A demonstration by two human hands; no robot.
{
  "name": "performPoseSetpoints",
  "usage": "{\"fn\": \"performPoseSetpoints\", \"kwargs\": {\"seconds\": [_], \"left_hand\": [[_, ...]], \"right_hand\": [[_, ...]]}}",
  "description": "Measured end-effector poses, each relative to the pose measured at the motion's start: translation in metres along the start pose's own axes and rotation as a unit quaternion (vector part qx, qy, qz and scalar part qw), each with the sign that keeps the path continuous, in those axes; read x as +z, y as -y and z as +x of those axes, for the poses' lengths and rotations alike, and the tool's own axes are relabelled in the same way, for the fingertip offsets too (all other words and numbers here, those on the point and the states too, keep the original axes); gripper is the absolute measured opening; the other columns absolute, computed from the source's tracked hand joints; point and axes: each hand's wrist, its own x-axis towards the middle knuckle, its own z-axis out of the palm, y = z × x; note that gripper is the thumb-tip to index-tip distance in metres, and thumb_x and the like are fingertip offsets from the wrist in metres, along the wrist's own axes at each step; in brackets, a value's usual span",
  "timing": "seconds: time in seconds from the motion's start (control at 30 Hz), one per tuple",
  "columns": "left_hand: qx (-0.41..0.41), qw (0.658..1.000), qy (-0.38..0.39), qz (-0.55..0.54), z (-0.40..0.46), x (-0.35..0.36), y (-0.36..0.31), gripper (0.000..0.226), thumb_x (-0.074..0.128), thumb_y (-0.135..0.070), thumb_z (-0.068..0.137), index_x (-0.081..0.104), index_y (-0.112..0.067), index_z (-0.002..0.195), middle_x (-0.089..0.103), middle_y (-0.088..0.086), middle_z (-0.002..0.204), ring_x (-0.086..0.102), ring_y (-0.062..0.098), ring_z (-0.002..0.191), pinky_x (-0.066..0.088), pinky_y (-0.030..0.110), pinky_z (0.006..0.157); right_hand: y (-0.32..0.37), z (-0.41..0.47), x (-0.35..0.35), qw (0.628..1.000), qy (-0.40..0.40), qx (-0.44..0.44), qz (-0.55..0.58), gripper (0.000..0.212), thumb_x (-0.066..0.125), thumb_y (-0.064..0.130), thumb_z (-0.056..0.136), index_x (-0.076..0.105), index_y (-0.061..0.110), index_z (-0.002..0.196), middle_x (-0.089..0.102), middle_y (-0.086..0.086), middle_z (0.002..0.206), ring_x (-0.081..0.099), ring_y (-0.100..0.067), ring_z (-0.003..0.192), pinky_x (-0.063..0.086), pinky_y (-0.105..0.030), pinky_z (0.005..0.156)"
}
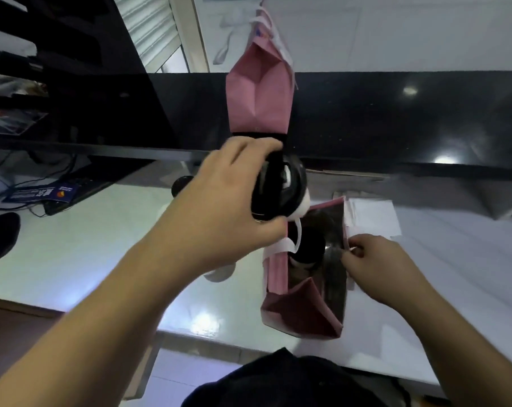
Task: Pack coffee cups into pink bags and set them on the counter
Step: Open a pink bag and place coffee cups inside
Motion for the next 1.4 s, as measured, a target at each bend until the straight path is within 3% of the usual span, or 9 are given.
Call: {"fn": "performPoseSetpoints", "kwargs": {"seconds": [0.13,0.27,0.33,0.5,0.67,0.93,1.13,1.23,1.4], "left_hand": [[0.109,0.987,0.109,0.038,0.032,0.044,-0.022,0.087,0.076,-0.051,0.074,0.034,-0.040,0.148,0.041,-0.014,0.145,0.045,0.015,0.129,0.048,0.037,0.103],[0.154,0.962,0.209,0.084,0.051,0.089,-0.017,0.086,0.075,-0.059,0.075,0.035,-0.038,0.148,0.047,-0.009,0.141,0.048,0.016,0.123,0.041,0.028,0.088],[0.178,0.946,0.247,0.107,0.053,0.108,-0.015,0.085,0.076,-0.060,0.074,0.039,-0.035,0.146,0.051,-0.007,0.140,0.053,0.018,0.121,0.047,0.030,0.088],[0.211,0.898,0.348,0.169,0.046,0.147,-0.006,0.073,0.082,-0.027,0.078,0.049,-0.030,0.144,0.060,-0.003,0.132,0.062,0.022,0.115,0.059,0.043,0.092],[0.238,0.894,0.335,0.177,0.034,0.170,0.006,0.064,0.065,-0.007,0.086,0.049,-0.025,0.145,0.062,0.001,0.125,0.061,0.029,0.111,0.057,0.048,0.090],[0.219,0.903,0.331,0.162,0.016,0.191,0.022,0.082,0.065,0.004,0.083,0.040,-0.029,0.154,0.049,0.002,0.138,0.052,0.028,0.118,0.057,0.048,0.088],[0.251,0.885,0.358,0.161,0.018,0.204,0.031,0.082,0.066,0.007,0.081,0.042,-0.027,0.152,0.049,0.004,0.140,0.046,0.028,0.117,0.053,0.044,0.093],[0.274,0.878,0.348,0.179,0.024,0.209,0.036,0.073,0.062,0.003,0.084,0.044,-0.026,0.148,0.051,0.002,0.130,0.049,0.027,0.108,0.052,0.041,0.090],[0.265,0.881,0.351,0.174,0.022,0.220,0.035,0.054,0.058,-0.002,0.094,0.048,-0.026,0.142,0.053,0.004,0.125,0.050,0.030,0.104,0.051,0.044,0.089]], "right_hand": [[-0.002,-0.005,-0.003,1.000,-0.004,0.013,0.007,0.026,0.057,0.039,0.095,0.065,0.025,0.074,0.068,0.007,0.064,0.061,-0.010,0.054,0.044,-0.029,0.046],[-0.008,-0.008,-0.005,1.000,-0.011,0.020,-0.021,0.031,0.051,0.030,0.096,0.057,0.017,0.068,0.062,0.001,0.060,0.057,-0.016,0.056,0.033,-0.032,0.045],[-0.010,-0.008,-0.006,0.999,-0.013,0.017,-0.032,0.033,0.048,0.028,0.099,0.056,0.017,0.070,0.062,0.001,0.064,0.058,-0.019,0.060,0.032,-0.032,0.047],[-0.011,-0.009,-0.008,0.999,-0.011,0.022,-0.037,0.032,0.045,0.029,0.102,0.053,0.023,0.072,0.063,0.001,0.071,0.060,-0.020,0.065,0.034,-0.029,0.048],[-0.015,-0.010,-0.004,0.999,-0.022,0.007,-0.046,0.032,0.045,0.026,0.101,0.047,0.020,0.069,0.059,-0.002,0.070,0.056,-0.023,0.064,0.035,-0.032,0.050],[-0.019,-0.012,0.004,0.999,-0.034,-0.007,-0.041,0.029,0.046,0.026,0.102,0.055,0.016,0.076,0.061,-0.002,0.071,0.056,-0.022,0.065,0.031,-0.031,0.048],[-0.017,-0.014,0.004,0.999,-0.041,0.009,-0.027,0.028,0.048,0.027,0.098,0.056,0.014,0.075,0.061,0.000,0.069,0.056,-0.019,0.062,0.031,-0.031,0.046],[-0.015,-0.015,0.005,0.999,-0.041,0.018,-0.021,0.026,0.050,0.025,0.095,0.054,0.012,0.072,0.059,-0.001,0.066,0.053,-0.019,0.059,0.026,-0.031,0.045],[-0.012,-0.014,0.007,0.999,-0.037,0.027,-0.007,0.029,0.049,0.028,0.096,0.056,0.013,0.072,0.060,-0.001,0.066,0.057,-0.020,0.059,0.031,-0.031,0.045]]}}
